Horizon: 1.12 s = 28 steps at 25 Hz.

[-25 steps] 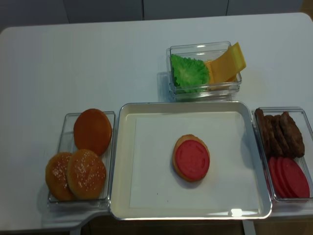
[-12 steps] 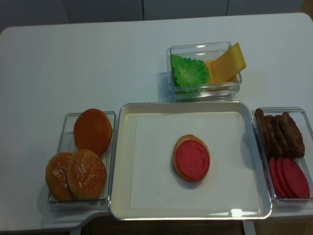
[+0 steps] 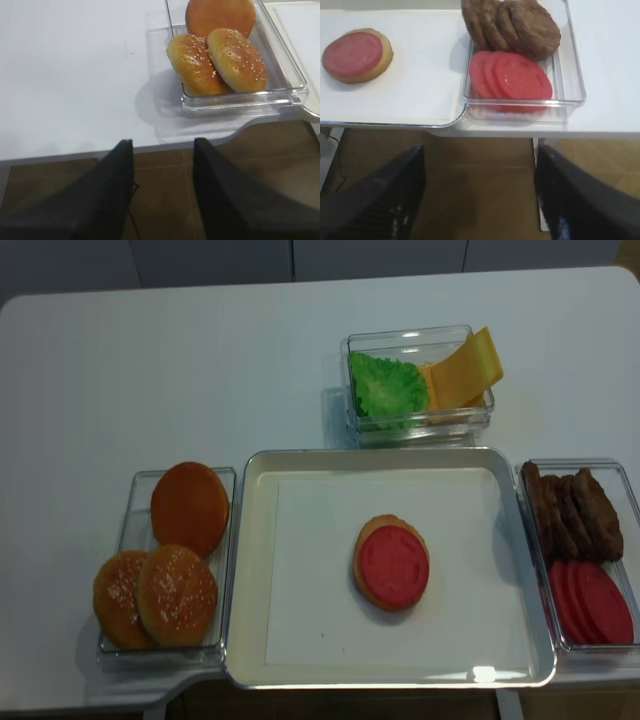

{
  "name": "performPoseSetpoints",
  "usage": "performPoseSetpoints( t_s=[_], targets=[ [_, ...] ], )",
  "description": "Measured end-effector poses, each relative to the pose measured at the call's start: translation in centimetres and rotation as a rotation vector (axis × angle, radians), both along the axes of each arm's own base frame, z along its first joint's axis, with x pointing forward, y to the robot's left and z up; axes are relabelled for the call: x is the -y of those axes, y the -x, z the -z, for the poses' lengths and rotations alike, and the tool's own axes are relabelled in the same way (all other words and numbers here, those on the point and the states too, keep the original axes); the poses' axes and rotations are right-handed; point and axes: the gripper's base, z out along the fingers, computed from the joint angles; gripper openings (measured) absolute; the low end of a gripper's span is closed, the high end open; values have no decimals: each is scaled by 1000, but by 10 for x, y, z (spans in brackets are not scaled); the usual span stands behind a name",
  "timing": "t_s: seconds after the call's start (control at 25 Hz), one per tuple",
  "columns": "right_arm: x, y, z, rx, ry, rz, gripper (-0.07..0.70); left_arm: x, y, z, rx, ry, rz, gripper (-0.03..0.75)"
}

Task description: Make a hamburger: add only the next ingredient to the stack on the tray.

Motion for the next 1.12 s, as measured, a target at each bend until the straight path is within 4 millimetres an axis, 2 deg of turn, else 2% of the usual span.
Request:
performPoseSetpoints(
  t_s=[0.28, 0.52, 1.12],
  targets=[
    [1, -7, -5, 106, 63, -31, 512, 0, 0, 0, 0, 0, 0, 299],
    [1, -10, 3, 82, 70, -36, 512, 0, 0, 0, 0, 0, 0, 299],
    [-2, -10, 3, 81, 42, -53, 512, 0, 0, 0, 0, 0, 0, 299]
  ],
)
